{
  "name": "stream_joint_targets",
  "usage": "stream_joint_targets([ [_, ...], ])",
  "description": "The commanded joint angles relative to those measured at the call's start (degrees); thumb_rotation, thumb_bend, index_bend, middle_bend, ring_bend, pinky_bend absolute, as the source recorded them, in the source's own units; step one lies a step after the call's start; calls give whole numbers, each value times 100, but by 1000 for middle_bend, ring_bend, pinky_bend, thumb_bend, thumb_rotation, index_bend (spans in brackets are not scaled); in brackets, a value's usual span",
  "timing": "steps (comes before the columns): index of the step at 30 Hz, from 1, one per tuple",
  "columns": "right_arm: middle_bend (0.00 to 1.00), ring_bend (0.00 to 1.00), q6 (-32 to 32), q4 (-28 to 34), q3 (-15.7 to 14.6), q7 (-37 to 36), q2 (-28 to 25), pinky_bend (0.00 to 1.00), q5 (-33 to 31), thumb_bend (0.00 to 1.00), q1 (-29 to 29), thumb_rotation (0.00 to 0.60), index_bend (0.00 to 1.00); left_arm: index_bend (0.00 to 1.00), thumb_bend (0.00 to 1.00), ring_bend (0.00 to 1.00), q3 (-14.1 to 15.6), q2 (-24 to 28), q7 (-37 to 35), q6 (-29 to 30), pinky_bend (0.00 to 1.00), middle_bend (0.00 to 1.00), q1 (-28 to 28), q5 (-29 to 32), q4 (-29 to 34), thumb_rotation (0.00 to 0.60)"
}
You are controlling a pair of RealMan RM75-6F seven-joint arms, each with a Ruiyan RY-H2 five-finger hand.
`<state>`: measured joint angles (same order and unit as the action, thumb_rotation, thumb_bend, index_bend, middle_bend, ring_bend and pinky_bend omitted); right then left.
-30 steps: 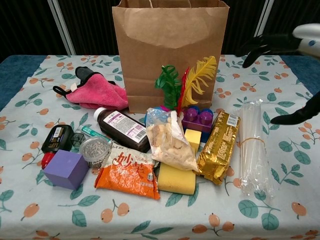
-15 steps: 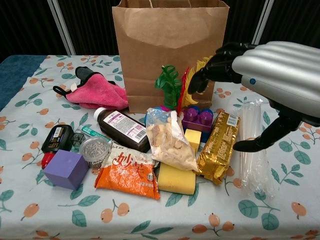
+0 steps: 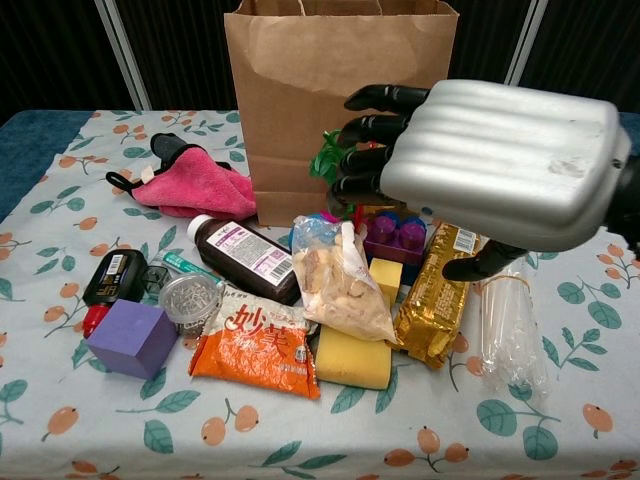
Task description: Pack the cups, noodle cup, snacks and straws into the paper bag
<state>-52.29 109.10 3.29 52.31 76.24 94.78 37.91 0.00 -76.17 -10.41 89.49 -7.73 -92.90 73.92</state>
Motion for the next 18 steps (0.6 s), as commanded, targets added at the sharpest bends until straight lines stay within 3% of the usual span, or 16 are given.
stream_joint_targets([
  [1,250,122,510,-219,272,477,160,0,-366,0,404,600,270,176,103,149,-20,-14,-23,3,206,216,-4,19,-23,600],
  [10,230,97,1058,-520,500,986,551,0,-1245,0,918,600,274,177,103,149,-59,-52,-190,3,206,216,5,84,-196,600],
  [18,222,90,1137,-856,340,1266,926,0,-1803,0,1184,600,277,177,103,149,-67,-83,-280,-9,206,216,5,105,-346,600],
])
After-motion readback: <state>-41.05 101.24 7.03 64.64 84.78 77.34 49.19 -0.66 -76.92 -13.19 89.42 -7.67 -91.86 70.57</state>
